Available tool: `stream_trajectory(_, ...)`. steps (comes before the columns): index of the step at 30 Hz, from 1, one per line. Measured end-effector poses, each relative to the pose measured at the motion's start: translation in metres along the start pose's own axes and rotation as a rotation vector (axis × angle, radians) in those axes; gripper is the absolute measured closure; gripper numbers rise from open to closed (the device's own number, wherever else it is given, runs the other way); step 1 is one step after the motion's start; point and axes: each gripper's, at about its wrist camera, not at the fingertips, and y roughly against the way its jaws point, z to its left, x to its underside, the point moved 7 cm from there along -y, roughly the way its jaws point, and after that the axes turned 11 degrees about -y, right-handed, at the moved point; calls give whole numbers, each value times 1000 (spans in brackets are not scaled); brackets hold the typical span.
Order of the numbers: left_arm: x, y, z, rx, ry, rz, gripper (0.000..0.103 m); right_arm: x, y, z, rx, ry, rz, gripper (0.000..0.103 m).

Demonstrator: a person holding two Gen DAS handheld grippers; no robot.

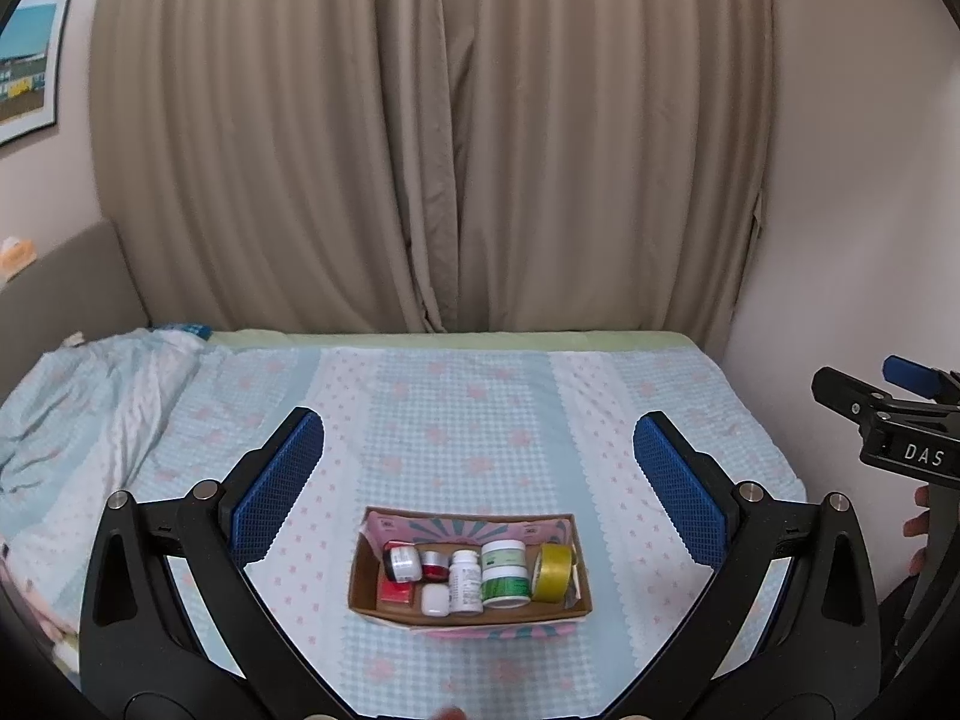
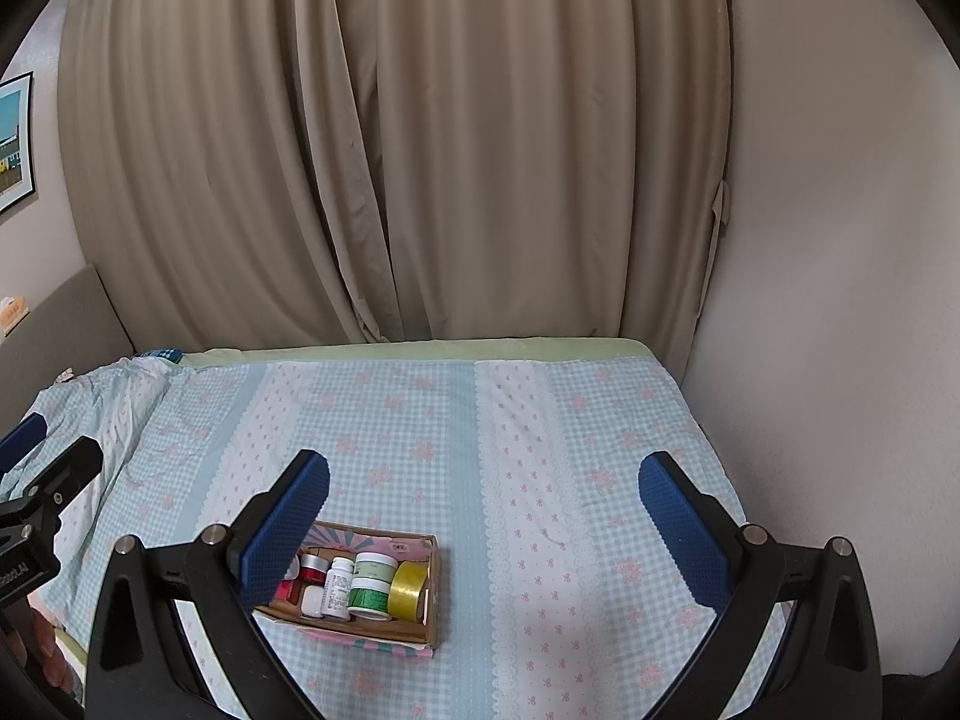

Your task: Organize rigid objects

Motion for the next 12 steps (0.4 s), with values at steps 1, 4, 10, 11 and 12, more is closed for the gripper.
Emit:
stream_trajectory(1, 0, 1, 0, -10, -2, -4, 0, 0, 0, 0, 1, 0, -1, 0)
stream_trajectory(4, 1, 5, -2, -16, -10, -22, 0, 0, 0, 0, -1, 0, -3, 0)
stream_trajectory(10, 1, 10, -10, -6, -31, -45, 0, 0, 0, 0, -1, 1, -1, 0)
stream_trajectory(11, 1, 10, -11, -8, -36, -47, 0, 0, 0, 0, -1, 0, -2, 0)
stream_trajectory(12, 0, 11, -11, -9, -38, -47, 0, 0, 0, 0, -1, -1, -1, 0)
